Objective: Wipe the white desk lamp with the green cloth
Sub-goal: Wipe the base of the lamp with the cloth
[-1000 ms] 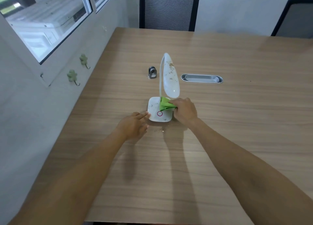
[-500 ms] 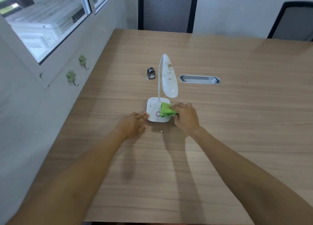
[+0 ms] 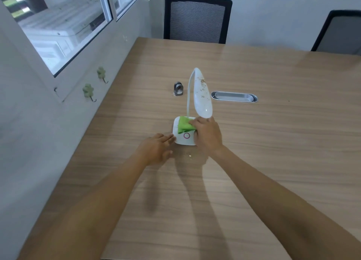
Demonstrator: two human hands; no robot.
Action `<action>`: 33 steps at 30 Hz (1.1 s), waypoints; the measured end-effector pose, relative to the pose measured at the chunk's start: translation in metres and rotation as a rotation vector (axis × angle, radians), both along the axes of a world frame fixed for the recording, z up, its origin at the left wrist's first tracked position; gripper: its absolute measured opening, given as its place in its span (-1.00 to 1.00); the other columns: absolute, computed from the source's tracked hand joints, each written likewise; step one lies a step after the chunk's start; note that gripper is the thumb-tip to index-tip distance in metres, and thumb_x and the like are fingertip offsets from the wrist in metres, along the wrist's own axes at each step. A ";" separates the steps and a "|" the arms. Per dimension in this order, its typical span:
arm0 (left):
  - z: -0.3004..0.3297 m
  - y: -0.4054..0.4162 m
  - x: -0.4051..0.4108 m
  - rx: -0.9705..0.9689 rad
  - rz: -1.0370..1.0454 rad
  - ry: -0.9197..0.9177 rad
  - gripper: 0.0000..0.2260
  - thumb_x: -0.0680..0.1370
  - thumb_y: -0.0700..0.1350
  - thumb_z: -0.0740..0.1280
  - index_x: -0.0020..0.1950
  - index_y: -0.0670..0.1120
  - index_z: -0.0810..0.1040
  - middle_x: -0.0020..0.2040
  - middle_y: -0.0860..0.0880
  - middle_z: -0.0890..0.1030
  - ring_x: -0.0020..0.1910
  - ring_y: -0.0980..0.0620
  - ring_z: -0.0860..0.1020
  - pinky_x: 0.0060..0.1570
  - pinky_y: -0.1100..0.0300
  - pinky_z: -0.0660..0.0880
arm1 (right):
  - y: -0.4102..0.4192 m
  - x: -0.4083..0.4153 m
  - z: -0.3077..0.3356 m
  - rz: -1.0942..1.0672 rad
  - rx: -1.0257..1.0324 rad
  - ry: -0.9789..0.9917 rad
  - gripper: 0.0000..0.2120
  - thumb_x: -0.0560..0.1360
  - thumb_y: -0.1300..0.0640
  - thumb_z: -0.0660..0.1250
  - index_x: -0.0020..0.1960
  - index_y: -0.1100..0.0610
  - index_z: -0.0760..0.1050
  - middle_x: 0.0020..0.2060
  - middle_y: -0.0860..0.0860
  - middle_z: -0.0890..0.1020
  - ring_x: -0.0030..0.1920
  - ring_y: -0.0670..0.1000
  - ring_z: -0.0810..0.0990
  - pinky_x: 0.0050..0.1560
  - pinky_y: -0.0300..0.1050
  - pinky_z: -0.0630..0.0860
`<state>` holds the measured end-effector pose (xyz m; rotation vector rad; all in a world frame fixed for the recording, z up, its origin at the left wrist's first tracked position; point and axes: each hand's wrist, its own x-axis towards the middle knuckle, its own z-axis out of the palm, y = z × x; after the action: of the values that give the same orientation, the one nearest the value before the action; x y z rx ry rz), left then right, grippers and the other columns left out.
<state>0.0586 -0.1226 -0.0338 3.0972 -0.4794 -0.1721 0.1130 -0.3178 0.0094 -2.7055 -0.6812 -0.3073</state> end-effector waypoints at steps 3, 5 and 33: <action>-0.003 0.002 -0.006 -0.008 0.005 -0.017 -0.28 0.41 0.24 -0.17 0.48 -0.03 0.25 0.47 -0.01 0.36 0.36 -0.12 0.38 0.25 0.02 0.46 | 0.028 0.023 -0.001 -0.008 -0.088 0.105 -0.68 0.35 0.31 0.24 0.08 0.15 0.51 0.05 0.14 0.59 0.03 0.27 0.51 -0.11 0.01 0.42; -0.003 0.005 -0.008 -0.051 0.005 -0.044 -0.30 0.42 0.23 -0.12 0.46 -0.06 0.31 0.43 -0.04 0.43 0.31 -0.15 0.44 0.19 0.00 0.51 | 0.038 0.027 -0.005 0.025 -0.241 0.130 -0.70 0.37 0.30 0.24 0.09 0.17 0.50 0.08 0.11 0.58 0.07 0.26 0.49 -0.06 0.03 0.41; -0.004 -0.002 0.007 -0.109 0.005 -0.076 -0.30 0.44 0.14 -0.24 0.43 -0.10 0.36 0.45 -0.03 0.40 0.29 -0.08 0.47 0.23 0.09 0.45 | -0.040 -0.029 -0.034 0.185 -0.039 0.071 -0.58 0.23 0.33 0.19 -0.06 0.01 0.65 -0.05 -0.03 0.72 -0.25 0.20 0.47 -0.23 0.09 0.55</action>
<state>0.0655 -0.1250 -0.0373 3.0062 -0.4667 -0.0276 0.0839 -0.3578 -0.0243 -2.6499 -0.9176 -0.1525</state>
